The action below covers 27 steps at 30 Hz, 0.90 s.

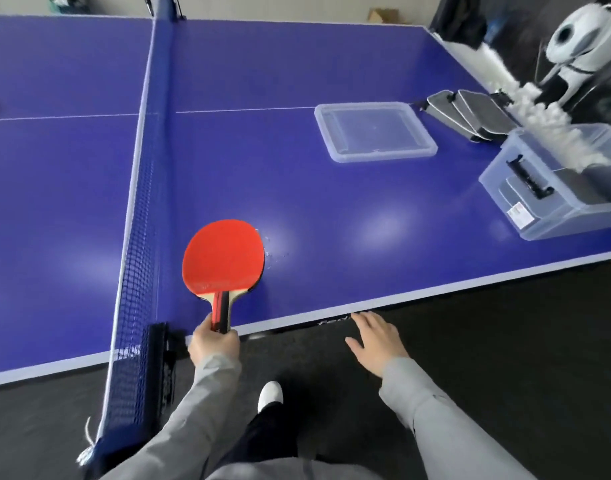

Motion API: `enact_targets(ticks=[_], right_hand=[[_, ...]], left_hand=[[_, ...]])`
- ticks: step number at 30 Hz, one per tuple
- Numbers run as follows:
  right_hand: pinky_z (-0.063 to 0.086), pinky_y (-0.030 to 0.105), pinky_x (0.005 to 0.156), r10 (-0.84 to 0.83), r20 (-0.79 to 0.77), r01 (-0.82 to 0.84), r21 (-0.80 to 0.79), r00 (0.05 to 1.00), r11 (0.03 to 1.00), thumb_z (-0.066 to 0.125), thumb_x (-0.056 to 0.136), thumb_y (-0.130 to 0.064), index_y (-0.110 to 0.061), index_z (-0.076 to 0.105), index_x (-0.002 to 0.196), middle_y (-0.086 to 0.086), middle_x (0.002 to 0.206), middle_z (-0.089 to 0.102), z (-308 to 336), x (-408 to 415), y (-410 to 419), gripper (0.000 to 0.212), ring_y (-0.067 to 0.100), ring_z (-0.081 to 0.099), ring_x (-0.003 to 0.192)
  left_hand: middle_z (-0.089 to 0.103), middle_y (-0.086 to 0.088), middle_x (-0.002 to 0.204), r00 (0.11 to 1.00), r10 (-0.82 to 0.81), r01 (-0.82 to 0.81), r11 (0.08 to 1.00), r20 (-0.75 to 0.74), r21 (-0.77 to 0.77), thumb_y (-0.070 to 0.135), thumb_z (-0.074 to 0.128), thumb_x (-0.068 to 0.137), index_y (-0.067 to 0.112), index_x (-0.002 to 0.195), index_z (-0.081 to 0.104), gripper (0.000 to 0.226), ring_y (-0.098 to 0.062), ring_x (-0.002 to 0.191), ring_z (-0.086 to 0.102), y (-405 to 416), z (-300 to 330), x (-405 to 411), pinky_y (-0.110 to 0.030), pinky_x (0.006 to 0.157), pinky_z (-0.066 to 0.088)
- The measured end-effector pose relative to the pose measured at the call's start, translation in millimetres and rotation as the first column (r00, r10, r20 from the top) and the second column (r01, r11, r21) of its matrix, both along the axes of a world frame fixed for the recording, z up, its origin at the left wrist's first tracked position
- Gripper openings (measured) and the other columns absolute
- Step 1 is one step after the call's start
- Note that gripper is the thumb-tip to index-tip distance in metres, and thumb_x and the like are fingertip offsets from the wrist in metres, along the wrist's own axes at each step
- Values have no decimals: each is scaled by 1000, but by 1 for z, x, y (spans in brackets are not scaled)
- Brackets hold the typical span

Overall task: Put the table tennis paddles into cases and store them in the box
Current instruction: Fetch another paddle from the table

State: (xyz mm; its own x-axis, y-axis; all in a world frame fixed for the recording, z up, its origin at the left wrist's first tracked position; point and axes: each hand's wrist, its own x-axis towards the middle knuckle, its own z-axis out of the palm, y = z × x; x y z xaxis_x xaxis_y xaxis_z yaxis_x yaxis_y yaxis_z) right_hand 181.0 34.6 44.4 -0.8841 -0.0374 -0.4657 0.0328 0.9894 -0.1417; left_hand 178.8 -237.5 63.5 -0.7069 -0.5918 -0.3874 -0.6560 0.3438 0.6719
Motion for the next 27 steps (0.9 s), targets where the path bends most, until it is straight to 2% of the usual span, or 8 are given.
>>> enact_targets(ticks=[8, 14, 19, 25, 27], right_hand=[[22, 38, 115, 73, -29, -73, 0, 997, 997, 38, 99, -42, -19, 21, 149, 2, 155, 25, 4, -84, -45, 57, 19, 17, 145], [20, 38, 117, 124, 17, -124, -10, 992, 992, 36, 100, -42, -19, 18, 150, 2, 158, 20, 0, -124, -64, 58, 19, 12, 147], [18, 38, 117, 168, 41, -167, -22, 985, 986, 35, 100, -41, -19, 17, 151, 1, 159, 16, -10, -147, -73, 58, 17, 10, 147], [17, 38, 117, 189, 35, -189, -18, 981, 982, 35, 100, -42, -20, 14, 151, 1, 160, 10, -20, -160, -80, 60, 18, 7, 148], [16, 38, 118, 202, 47, -202, -10, 978, 979, 34, 100, -43, -20, 14, 151, 1, 160, 10, -23, -162, -80, 60, 18, 6, 148]], left_hand=[[51, -7, 61, 992, 117, -120, 991, 50, 60, 0, 48, 73, 10, 71, 54, 11, -26, 55, 46, -32, -19, -62, -30, 56, 39], [49, -7, 61, 980, 170, -176, 983, 100, 58, -1, 48, 72, 9, 71, 53, 11, -30, 56, 47, -44, -34, -91, -38, 61, 49], [57, -13, 72, 986, 103, -106, 994, 134, 20, -2, 48, 73, 9, 75, 58, 15, -31, 63, 52, -56, -46, -102, -40, 65, 53], [53, -11, 87, 985, 128, -130, 992, 112, 10, -4, 53, 72, 10, 78, 59, 16, -29, 70, 52, -56, -62, -102, -30, 62, 43], [45, -7, 94, 983, 165, -166, 986, 77, 15, -6, 55, 71, 7, 77, 60, 16, -29, 76, 52, -51, -65, -103, -31, 65, 46]])
